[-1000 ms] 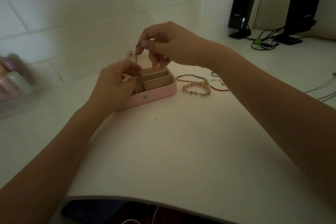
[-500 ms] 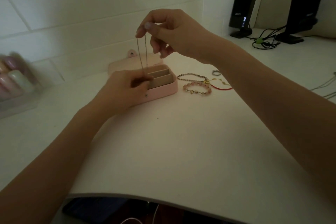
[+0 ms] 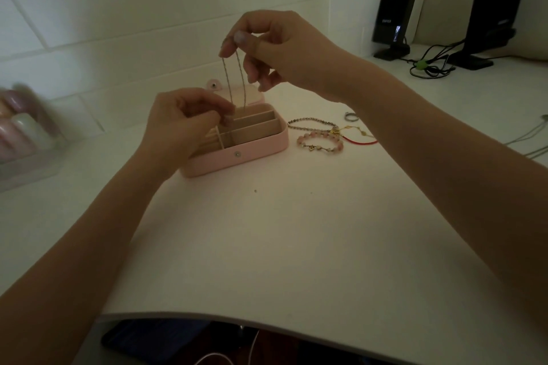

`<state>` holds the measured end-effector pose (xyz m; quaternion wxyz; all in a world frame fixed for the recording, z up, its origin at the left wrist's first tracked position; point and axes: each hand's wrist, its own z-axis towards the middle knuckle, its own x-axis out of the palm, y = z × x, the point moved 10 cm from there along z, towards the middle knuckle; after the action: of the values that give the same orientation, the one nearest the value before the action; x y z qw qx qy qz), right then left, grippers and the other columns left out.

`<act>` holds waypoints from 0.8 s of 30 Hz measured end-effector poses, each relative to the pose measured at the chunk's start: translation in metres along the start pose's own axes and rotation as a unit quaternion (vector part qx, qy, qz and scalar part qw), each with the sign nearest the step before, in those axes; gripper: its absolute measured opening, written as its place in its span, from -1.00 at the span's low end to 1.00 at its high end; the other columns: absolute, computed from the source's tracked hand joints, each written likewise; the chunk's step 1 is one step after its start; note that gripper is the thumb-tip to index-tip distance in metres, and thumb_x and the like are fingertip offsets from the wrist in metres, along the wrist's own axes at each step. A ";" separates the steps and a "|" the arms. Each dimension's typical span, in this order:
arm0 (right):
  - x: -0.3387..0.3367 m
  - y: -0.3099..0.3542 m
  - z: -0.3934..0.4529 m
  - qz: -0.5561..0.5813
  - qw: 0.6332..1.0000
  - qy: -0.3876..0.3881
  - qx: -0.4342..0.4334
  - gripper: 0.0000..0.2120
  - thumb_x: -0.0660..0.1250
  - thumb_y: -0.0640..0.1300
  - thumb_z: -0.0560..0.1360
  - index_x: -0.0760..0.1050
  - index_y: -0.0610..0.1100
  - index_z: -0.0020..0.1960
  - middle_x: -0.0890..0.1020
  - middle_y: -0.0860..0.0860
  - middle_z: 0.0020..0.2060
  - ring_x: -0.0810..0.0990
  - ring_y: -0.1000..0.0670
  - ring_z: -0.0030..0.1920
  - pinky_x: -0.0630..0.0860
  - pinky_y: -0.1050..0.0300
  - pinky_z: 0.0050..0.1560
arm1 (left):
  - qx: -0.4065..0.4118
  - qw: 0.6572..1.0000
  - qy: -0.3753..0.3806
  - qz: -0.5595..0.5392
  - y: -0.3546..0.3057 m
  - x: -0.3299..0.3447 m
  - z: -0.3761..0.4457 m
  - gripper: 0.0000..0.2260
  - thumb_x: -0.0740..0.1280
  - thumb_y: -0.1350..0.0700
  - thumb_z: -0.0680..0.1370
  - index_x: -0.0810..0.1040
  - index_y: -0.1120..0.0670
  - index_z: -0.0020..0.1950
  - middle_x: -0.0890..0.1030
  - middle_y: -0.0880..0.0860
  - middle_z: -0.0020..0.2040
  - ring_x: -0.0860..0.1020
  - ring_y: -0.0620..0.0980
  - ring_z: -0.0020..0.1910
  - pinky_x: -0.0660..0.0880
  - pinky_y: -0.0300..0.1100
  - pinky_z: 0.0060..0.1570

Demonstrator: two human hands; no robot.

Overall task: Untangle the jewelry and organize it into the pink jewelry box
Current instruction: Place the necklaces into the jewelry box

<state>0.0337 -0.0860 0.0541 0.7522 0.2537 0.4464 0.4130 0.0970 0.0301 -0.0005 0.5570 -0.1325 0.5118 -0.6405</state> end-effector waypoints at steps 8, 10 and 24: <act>0.019 -0.005 -0.005 -0.015 0.998 0.057 0.024 -0.77 0.18 -0.12 0.61 0.58 -0.21 0.05 0.53 -0.04 -0.40 0.46 0.02 -0.40 0.48 0.22 -0.32 | -0.020 0.991 0.103 -0.079 0.000 0.022 -0.006 -0.78 0.33 0.21 0.42 0.58 -0.01 0.02 0.70 -0.08 -0.17 0.64 -0.12 -0.02 0.49 -0.28 0.10; 0.020 -0.004 -0.004 -0.007 0.998 0.054 0.020 -0.77 0.19 -0.13 0.61 0.58 -0.22 0.05 0.53 -0.03 -0.40 0.45 0.04 -0.42 0.47 0.23 -0.33 | -0.013 0.997 0.078 -0.002 0.002 0.017 -0.006 -0.79 0.32 0.26 0.46 0.59 0.00 0.02 0.68 -0.13 -0.17 0.62 -0.18 -0.08 0.47 -0.39 0.04; 0.015 -0.003 -0.003 0.015 0.999 0.033 0.017 -0.78 0.19 -0.14 0.60 0.58 -0.20 0.03 0.53 -0.03 -0.41 0.46 -0.04 -0.37 0.50 0.11 -0.27 | 0.011 0.993 -0.024 0.119 0.003 -0.005 0.000 -0.88 0.44 0.21 0.41 0.64 -0.01 -0.16 0.64 -0.06 -0.27 0.56 -0.29 -0.35 0.43 -0.50 -0.26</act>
<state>0.0356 -0.0748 0.0439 0.7266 0.2594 0.4739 0.4246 0.1002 0.0350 -0.0005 0.6426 -0.0804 0.5036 -0.5719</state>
